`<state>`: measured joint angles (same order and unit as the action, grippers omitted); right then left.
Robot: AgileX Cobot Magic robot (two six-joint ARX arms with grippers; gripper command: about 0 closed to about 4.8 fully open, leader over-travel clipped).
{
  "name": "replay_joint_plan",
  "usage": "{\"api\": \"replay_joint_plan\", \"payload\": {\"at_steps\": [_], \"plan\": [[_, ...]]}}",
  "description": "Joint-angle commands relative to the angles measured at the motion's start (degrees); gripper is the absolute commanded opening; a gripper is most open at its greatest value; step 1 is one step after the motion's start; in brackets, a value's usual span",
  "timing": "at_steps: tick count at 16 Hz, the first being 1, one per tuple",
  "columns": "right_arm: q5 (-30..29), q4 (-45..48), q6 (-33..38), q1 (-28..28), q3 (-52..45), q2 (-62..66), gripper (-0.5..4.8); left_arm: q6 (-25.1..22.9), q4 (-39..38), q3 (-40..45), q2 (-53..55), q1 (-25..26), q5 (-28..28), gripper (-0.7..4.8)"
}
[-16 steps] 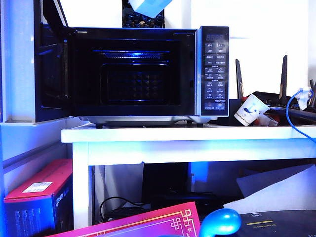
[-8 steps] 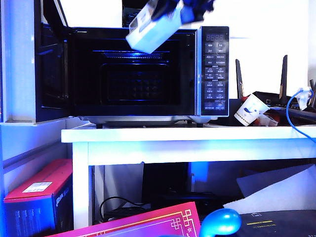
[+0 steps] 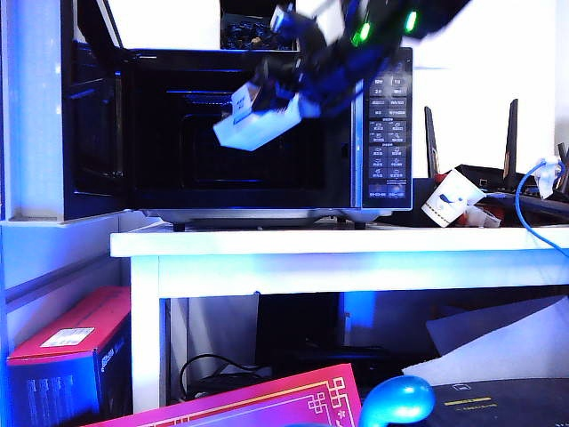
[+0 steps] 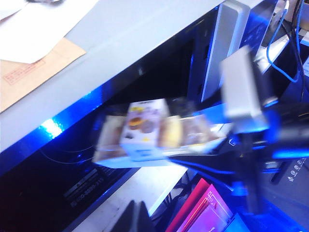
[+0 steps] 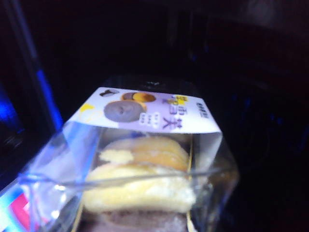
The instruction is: Open the microwave door, place the box of snacks from the top of the microwave inside, then close the microwave door.
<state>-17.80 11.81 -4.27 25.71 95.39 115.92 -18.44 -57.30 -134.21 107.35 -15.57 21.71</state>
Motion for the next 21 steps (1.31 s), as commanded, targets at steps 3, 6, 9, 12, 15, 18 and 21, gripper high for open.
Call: {"api": "replay_joint_plan", "payload": {"at_steps": [3, 6, 9, 12, 15, 18, 21], "plan": [[0.3, 13.1, 0.2, 0.1, 0.4, 6.0, 2.83, -0.3, 0.5, -0.3, -0.3, 0.0, 0.2, -0.06], [7.8, 23.3, 0.2, 0.3, 0.5, 10.7, 2.83, -0.3, 0.4, -0.3, -0.3, 0.0, 0.2, -0.06], [10.4, 26.2, 0.2, 0.7, 0.5, 13.4, 2.83, -0.3, 0.5, -0.3, -0.3, 0.0, 0.2, -0.06], [11.0, 27.6, 0.2, 1.6, 0.7, 13.5, 2.83, -0.3, 0.4, -0.2, -0.3, 0.0, 0.2, -0.06], [13.4, 26.3, 0.2, 2.6, 7.0, 17.6, 2.83, -0.2, 0.4, -0.2, -0.3, 0.0, 0.2, -0.06], [13.7, 22.5, 0.2, 2.9, 15.5, 21.9, 2.83, -0.2, 0.4, -0.2, -0.3, 0.0, 0.2, -0.06], [13.7, 19.7, 0.3, 3.0, 23.5, 26.4, 2.83, -0.2, 0.4, -0.2, -0.3, 0.0, 0.2, -0.06]]}}
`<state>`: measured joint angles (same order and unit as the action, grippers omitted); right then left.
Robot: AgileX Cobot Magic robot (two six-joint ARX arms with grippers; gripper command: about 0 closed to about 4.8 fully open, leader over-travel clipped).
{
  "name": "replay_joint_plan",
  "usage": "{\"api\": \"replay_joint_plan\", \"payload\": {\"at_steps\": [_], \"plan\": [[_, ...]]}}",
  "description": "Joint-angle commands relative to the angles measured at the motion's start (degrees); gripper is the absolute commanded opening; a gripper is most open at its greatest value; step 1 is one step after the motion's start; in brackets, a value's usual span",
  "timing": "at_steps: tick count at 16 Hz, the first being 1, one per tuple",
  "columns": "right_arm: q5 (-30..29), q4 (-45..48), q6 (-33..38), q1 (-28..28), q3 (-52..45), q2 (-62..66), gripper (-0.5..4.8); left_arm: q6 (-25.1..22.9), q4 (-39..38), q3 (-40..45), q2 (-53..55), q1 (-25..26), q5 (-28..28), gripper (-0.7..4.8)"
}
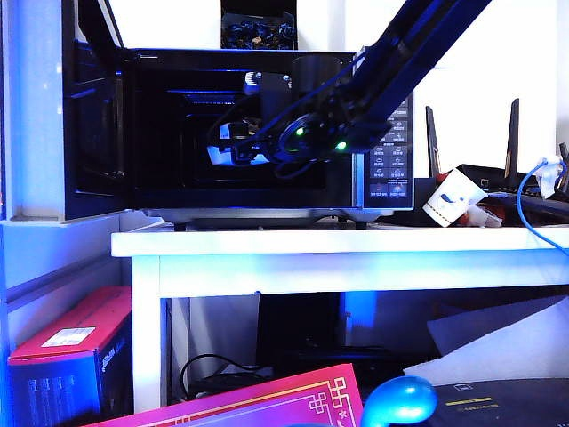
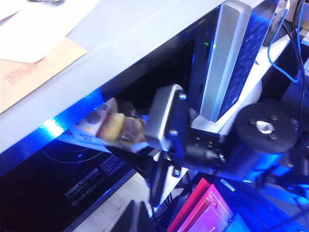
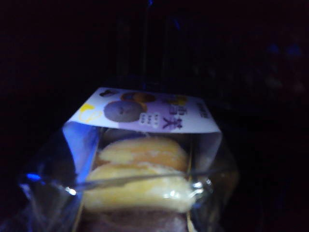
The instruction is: Open the microwave door, place the box of snacks from the top of the microwave inside, then close the microwave door.
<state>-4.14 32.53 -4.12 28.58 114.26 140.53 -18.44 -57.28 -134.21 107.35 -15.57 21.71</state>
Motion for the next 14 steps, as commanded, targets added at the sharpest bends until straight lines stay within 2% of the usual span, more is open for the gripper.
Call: {"api": "replay_joint_plan", "payload": {"at_steps": [1, 6, 11, 12, 13, 14], "plan": [[0.1, -1.9, 0.5, 0.1, 6.6, 3.0, 2.83, -0.2, 0.4, -0.2, -0.3, 0.0, 0.2, -0.06], [0.8, -7.6, 2.6, 0.1, 18.5, 10.0, 2.83, -0.2, 0.1, -0.3, -0.3, 0.0, 0.2, -0.06], [1.7, -8.3, 0.8, 0.0, 20.2, 11.6, 2.84, -0.2, -0.5, -0.3, -0.3, 0.0, 0.2, -0.06], [1.7, -8.3, 0.8, 0.1, 20.2, 11.6, 3.15, -0.2, -0.5, -0.3, -0.3, 0.0, 0.2, -0.06], [3.1, -8.3, 0.8, 0.1, 20.2, 11.6, 3.67, -0.2, -0.5, -0.3, -0.3, 0.0, 0.2, -0.06], [4.3, -8.4, 0.9, 0.1, 20.2, 11.6, 3.85, -0.2, -0.5, -0.3, -0.3, 0.0, 0.2, -0.06]]}}
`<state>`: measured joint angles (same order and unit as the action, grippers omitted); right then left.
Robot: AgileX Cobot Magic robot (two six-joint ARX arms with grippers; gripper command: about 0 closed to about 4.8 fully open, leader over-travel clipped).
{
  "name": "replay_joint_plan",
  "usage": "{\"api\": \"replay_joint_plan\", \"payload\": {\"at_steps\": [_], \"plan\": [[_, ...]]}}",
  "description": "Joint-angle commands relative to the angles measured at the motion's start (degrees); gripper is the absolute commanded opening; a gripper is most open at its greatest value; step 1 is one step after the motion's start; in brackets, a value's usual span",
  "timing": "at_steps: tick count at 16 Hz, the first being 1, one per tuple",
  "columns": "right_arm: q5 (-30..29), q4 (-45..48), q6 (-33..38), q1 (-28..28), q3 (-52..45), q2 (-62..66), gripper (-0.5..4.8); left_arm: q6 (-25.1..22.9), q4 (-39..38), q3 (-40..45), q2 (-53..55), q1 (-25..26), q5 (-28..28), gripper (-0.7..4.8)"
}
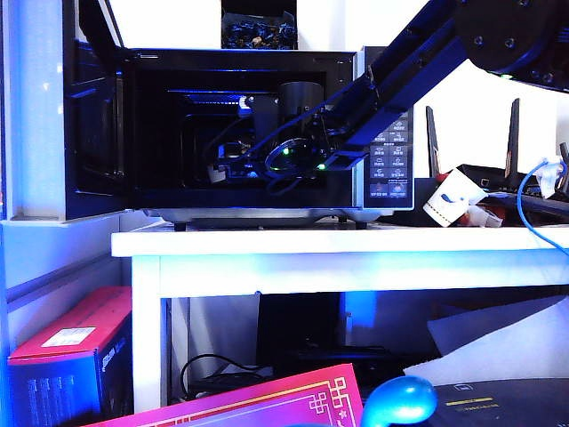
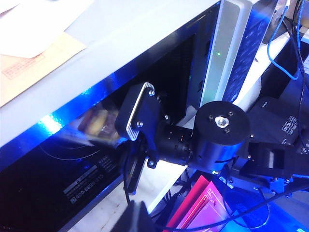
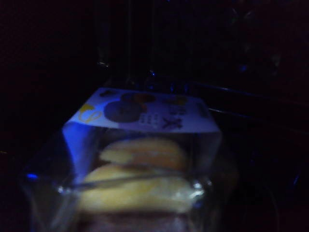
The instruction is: Open the microwave door, place the box of snacks from the top of the microwave inside, then close the microwave door.
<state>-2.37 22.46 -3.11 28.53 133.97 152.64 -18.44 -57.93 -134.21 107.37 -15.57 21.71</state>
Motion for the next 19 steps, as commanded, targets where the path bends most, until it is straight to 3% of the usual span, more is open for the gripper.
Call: {"api": "replay_joint_plan", "payload": {"at_steps": [1, 8, 15, 19], "plan": [[2.4, 1.7, -0.2, 0.1, 0.5, -0.5, 4.79, -0.2, 0.2, -0.3, -0.3, 0.0, 0.2, -0.06], [2.3, -11.5, -0.3, 1.6, 0.6, -6.2, 4.79, -0.2, 0.1, -0.2, -0.3, 0.0, 0.2, -0.06], [2.0, -39.9, -0.1, 2.1, 0.6, -17.2, 4.79, -0.2, 0.1, -0.2, -0.3, 0.0, 0.2, -0.06], [2.1, -62.7, -0.1, 3.7, 0.6, -24.9, 4.79, 0.5, -0.4, -0.3, -0.5, 0.0, 0.2, -0.06]]}}
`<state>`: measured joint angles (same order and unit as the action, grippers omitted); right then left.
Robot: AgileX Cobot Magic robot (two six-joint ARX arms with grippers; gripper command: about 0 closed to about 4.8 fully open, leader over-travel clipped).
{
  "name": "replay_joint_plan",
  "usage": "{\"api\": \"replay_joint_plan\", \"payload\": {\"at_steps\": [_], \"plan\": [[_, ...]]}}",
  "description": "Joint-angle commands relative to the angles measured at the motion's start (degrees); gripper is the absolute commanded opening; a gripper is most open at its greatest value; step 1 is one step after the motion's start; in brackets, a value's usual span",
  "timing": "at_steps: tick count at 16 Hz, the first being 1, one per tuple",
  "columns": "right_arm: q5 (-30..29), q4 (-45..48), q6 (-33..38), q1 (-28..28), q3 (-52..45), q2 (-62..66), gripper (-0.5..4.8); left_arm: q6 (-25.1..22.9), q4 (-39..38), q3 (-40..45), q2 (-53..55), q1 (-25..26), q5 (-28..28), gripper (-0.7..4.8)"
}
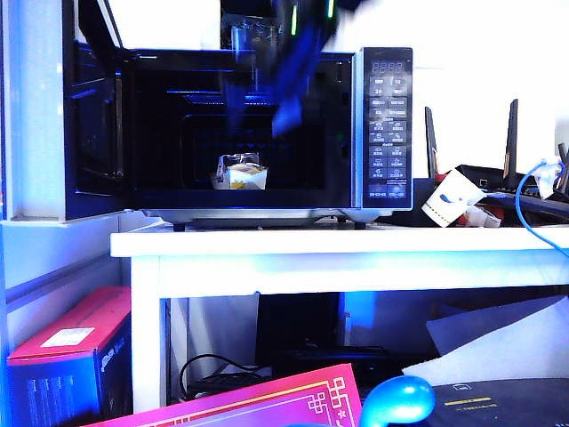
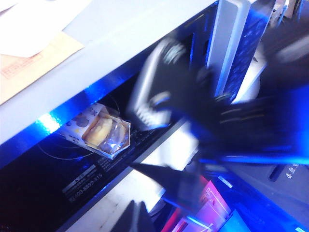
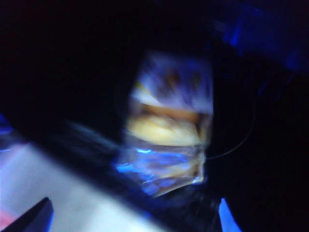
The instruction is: Open the microwave door, place the box of snacks from the top of the microwave inside, then close the microwave door.
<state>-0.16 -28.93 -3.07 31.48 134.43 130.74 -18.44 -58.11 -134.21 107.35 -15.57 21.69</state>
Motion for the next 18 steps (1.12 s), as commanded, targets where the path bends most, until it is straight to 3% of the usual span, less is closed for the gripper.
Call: {"api": "replay_joint_plan", "payload": {"at_steps": [1, 2, 3, 5, 8, 10, 12, 13, 18], "plan": [[-0.1, -16.4, -0.1, 0.7, 0.2, -5.4, 4.79, 1.0, -0.4, -0.3, -1.0, 0.0, 0.4, -0.06], [0.2, -18.8, 0.4, 0.7, 0.2, -7.2, 4.79, 1.3, -0.7, -0.3, -1.7, 0.0, 0.4, -0.06], [0.3, -20.3, 0.4, 0.7, 0.2, -9.5, 3.49, 1.4, -1.2, -0.3, -3.0, 0.0, 0.4, -0.06], [1.0, -19.8, 0.2, 0.5, 0.2, -13.5, -0.17, 1.6, -2.7, -0.3, -6.0, 0.0, -1.4, -0.06], [1.6, -16.6, -0.2, 0.4, 0.2, -19.0, -0.01, 6.8, -8.9, -0.3, -11.5, 0.0, -10.4, -0.06], [1.7, -15.3, 0.0, 0.4, 0.2, -22.6, -0.01, 8.1, -16.1, -0.3, -14.4, 0.0, -21.7, -0.06], [1.8, -13.1, 0.1, 0.4, 0.2, -25.6, -0.01, 8.2, -22.9, -0.3, -15.4, 0.0, -29.4, -0.06], [1.8, -11.5, 0.1, 0.4, 0.3, -26.8, -0.01, 8.6, -24.2, 0.0, -15.3, 0.0, -31.0, -0.06], [1.7, -9.4, 0.3, 0.4, 6.3, -29.6, -0.01, 10.3, -24.1, 1.3, -14.5, -0.1, -28.3, -0.06]]}}
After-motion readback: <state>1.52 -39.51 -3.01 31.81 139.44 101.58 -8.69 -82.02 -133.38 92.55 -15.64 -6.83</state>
